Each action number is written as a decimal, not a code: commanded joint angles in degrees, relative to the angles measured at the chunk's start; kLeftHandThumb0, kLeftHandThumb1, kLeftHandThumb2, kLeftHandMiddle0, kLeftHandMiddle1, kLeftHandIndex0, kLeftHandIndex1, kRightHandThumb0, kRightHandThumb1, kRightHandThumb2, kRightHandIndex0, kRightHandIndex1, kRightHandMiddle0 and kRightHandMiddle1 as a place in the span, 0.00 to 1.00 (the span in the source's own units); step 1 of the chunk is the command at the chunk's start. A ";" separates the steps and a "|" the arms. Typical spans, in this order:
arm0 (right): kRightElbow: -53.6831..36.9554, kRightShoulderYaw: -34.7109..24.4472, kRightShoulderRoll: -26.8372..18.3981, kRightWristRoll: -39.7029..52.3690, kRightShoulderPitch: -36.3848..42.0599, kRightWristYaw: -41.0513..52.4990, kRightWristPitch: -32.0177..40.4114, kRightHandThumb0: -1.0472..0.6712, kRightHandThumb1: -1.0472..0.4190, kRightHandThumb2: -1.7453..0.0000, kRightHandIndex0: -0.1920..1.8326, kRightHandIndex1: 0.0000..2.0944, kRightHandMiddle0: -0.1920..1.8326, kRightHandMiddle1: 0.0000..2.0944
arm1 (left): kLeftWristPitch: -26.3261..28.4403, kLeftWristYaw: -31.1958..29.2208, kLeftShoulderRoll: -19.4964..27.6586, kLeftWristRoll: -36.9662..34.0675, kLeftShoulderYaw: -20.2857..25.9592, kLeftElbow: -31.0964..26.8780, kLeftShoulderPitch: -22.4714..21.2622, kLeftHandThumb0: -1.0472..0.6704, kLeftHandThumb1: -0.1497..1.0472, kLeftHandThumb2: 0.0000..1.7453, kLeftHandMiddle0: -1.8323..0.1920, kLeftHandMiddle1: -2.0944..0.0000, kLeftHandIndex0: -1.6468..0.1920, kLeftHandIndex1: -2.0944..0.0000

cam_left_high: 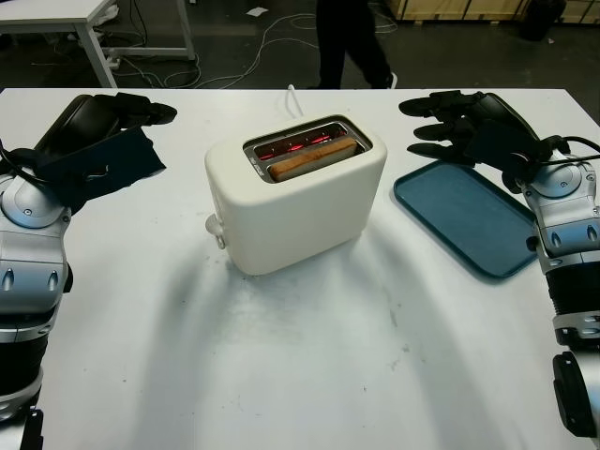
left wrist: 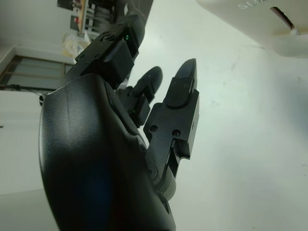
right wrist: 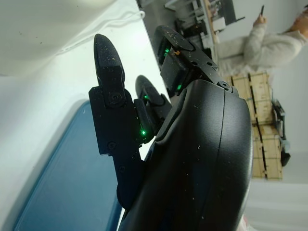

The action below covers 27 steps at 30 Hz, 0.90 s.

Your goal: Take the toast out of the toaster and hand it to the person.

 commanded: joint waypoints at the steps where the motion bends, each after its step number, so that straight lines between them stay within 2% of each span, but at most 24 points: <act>1: -0.84 -0.30 0.24 0.27 0.08 -0.41 0.77 0.34 0.09 0.94 0.44 0.00 0.39 0.00 | -1.04 0.64 -0.11 -0.39 0.46 0.50 0.02 0.61 0.89 0.06 0.60 0.86 0.55 1.00; 27: 0.11 -0.83 1.06 0.45 1.76 -2.89 -0.53 0.35 0.09 0.93 0.45 0.01 0.39 0.00 | -2.38 2.34 -1.76 -1.80 1.50 -0.13 1.35 0.60 0.89 0.08 0.62 0.84 0.55 1.00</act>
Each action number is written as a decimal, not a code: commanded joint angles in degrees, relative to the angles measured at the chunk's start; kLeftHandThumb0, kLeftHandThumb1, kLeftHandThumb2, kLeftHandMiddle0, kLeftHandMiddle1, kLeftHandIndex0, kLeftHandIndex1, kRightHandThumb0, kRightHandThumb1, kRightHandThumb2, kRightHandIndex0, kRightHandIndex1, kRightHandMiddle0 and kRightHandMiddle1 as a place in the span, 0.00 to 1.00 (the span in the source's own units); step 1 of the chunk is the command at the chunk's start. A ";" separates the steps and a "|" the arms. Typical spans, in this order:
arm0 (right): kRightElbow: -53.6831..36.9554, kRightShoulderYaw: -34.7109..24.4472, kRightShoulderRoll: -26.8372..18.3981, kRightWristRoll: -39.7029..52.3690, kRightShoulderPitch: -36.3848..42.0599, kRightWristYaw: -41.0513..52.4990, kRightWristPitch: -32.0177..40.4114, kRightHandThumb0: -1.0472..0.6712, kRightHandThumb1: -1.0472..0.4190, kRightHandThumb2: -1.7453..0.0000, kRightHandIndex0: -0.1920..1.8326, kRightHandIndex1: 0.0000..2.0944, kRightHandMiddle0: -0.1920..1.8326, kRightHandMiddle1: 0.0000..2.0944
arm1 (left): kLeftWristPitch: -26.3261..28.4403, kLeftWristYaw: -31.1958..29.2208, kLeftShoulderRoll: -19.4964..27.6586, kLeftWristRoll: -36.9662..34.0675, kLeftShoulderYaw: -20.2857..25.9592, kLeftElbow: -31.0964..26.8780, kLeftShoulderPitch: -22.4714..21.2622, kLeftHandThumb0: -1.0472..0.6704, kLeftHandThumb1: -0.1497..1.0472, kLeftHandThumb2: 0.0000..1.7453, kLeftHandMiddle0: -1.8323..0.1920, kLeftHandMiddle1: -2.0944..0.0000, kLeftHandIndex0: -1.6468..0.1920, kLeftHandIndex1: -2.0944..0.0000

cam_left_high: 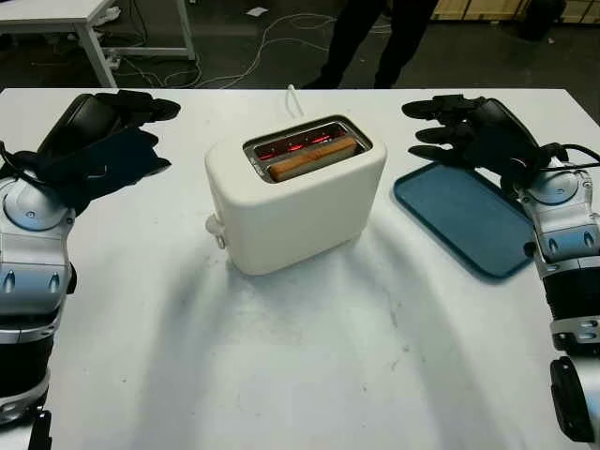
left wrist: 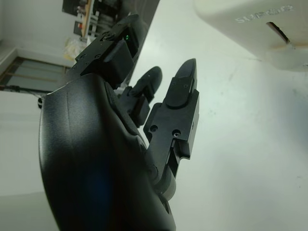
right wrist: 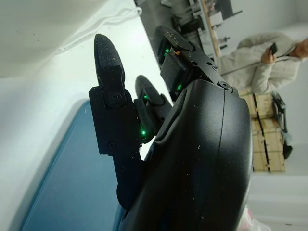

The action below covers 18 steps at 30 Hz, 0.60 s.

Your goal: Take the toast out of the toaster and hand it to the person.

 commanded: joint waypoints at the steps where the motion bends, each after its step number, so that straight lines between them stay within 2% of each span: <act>1: 0.09 -0.20 0.21 0.09 0.46 -0.65 -0.61 0.35 0.09 0.93 0.45 0.01 0.39 0.00 | -0.15 0.45 0.28 0.15 0.33 -0.41 0.48 0.60 0.89 0.08 0.62 0.84 0.55 1.00; 18: -0.60 -0.07 0.03 -0.31 0.19 -0.59 0.01 0.35 0.09 0.94 0.45 0.01 0.39 0.00 | -0.28 0.28 0.50 0.34 -0.03 -0.09 0.35 0.60 0.89 0.07 0.63 0.83 0.55 1.00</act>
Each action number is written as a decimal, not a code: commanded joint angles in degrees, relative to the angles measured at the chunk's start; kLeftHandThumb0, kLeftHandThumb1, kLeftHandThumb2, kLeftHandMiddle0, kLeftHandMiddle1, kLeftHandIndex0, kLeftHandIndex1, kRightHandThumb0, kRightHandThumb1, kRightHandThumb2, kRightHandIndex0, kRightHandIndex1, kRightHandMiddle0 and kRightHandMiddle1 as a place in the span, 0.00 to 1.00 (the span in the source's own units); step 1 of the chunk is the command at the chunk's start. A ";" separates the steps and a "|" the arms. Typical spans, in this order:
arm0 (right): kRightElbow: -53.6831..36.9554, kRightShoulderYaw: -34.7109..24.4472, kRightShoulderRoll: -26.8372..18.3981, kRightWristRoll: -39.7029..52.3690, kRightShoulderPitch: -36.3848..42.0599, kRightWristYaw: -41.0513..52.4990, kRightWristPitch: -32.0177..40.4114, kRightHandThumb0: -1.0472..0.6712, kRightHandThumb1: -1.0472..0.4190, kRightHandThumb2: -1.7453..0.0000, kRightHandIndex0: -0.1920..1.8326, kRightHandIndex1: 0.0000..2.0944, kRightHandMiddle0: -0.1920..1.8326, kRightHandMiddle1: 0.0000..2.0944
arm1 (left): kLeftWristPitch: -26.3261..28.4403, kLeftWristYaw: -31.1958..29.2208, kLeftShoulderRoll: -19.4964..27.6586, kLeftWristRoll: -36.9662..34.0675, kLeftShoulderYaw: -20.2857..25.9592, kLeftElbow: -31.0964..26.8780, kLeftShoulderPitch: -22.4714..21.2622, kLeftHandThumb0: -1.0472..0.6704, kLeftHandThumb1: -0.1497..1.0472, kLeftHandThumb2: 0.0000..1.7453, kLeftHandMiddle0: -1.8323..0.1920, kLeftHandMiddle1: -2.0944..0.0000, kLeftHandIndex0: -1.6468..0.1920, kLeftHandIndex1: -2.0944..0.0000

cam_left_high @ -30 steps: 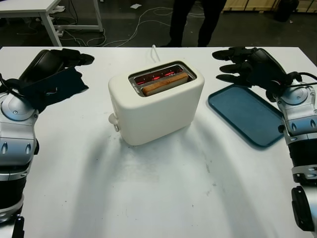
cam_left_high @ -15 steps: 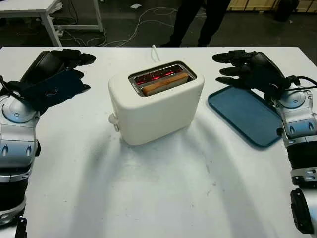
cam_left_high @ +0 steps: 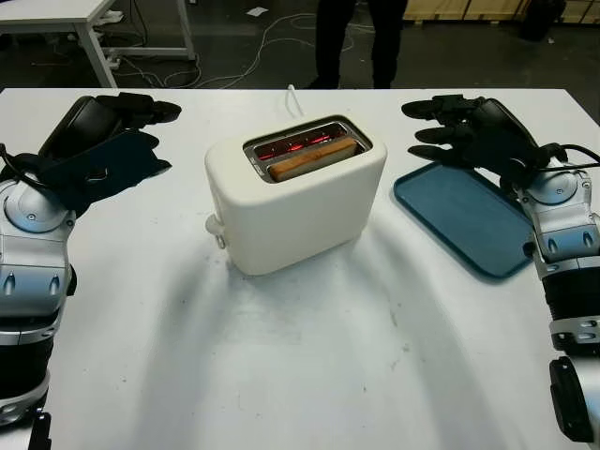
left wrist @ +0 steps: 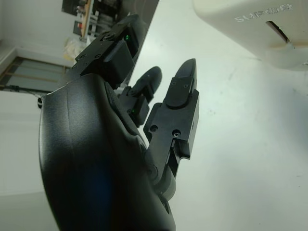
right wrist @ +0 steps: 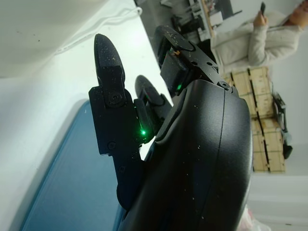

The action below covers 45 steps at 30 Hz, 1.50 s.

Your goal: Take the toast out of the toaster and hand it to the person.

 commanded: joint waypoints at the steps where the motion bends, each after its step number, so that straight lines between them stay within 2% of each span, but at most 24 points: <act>1: -0.68 -0.10 -0.04 -0.14 0.20 -0.52 0.06 0.35 0.09 0.94 0.45 0.00 0.39 0.00 | -0.51 0.29 0.54 0.32 -0.03 0.00 0.38 0.60 0.89 0.07 0.63 0.83 0.55 1.00; 45: -0.93 -0.04 0.24 -0.02 -0.60 -0.31 2.23 0.38 0.09 0.95 0.43 0.00 0.38 0.00 | -1.13 0.46 0.25 0.13 -0.18 0.58 0.01 0.60 0.89 0.07 0.64 0.78 0.55 1.00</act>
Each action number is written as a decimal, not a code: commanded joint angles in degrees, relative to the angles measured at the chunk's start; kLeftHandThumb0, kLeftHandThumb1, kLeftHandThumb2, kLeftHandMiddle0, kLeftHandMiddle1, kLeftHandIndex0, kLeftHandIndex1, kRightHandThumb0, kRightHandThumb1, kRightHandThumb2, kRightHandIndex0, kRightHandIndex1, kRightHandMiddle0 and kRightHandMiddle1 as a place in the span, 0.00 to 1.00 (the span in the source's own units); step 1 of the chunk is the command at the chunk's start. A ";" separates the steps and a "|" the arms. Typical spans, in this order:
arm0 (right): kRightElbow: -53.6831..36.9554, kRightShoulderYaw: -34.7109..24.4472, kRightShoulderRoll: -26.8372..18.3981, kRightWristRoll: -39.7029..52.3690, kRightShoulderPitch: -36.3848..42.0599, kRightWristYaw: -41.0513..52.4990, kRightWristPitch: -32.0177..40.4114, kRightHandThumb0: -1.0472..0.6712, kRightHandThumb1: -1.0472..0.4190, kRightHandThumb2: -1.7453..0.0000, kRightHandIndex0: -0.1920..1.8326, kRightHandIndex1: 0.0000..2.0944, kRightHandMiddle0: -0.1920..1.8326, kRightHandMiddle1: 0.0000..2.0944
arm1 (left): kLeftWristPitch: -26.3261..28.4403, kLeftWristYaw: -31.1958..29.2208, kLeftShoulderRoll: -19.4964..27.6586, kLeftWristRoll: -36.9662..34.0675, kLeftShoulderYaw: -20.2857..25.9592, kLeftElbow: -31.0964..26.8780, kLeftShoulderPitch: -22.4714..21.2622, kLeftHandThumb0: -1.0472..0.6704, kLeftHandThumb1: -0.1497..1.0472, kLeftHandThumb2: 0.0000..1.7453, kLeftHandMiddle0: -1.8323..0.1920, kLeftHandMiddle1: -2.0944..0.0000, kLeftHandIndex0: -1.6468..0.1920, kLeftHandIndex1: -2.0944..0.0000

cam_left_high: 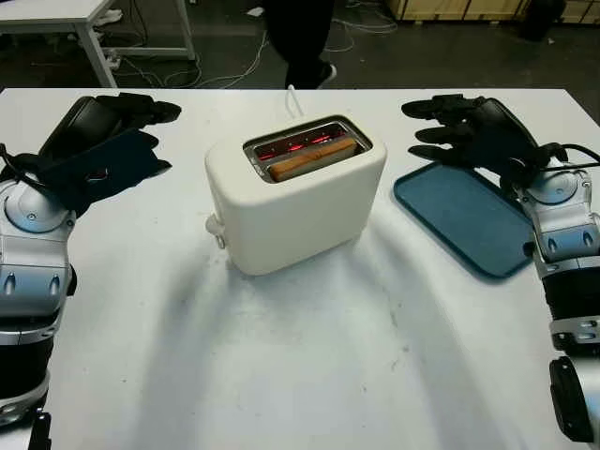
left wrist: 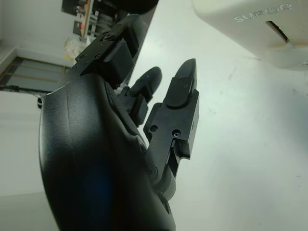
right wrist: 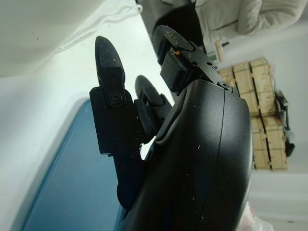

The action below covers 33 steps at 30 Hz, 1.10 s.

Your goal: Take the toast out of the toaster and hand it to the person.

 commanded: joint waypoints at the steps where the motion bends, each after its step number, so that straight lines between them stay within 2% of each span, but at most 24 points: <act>1: -0.57 -0.02 0.19 0.00 -0.60 -0.29 0.50 0.38 0.09 0.95 0.43 0.00 0.38 0.00 | -0.80 0.38 0.25 0.13 -0.17 0.36 -0.08 0.60 0.89 0.07 0.64 0.78 0.55 1.00; 17: -1.29 -0.05 0.29 0.28 -0.50 0.02 1.16 0.34 0.09 0.95 0.44 0.01 0.39 0.00 | -0.69 0.37 0.16 0.09 -0.20 0.24 -0.19 0.61 0.89 0.08 0.65 0.77 0.55 1.00; 33: -1.26 -0.09 0.34 0.46 -0.30 0.08 0.95 0.35 0.09 0.95 0.44 0.00 0.39 0.00 | 0.04 0.51 -0.11 -0.09 0.21 -0.06 0.16 0.61 0.89 0.08 0.67 0.75 0.55 1.00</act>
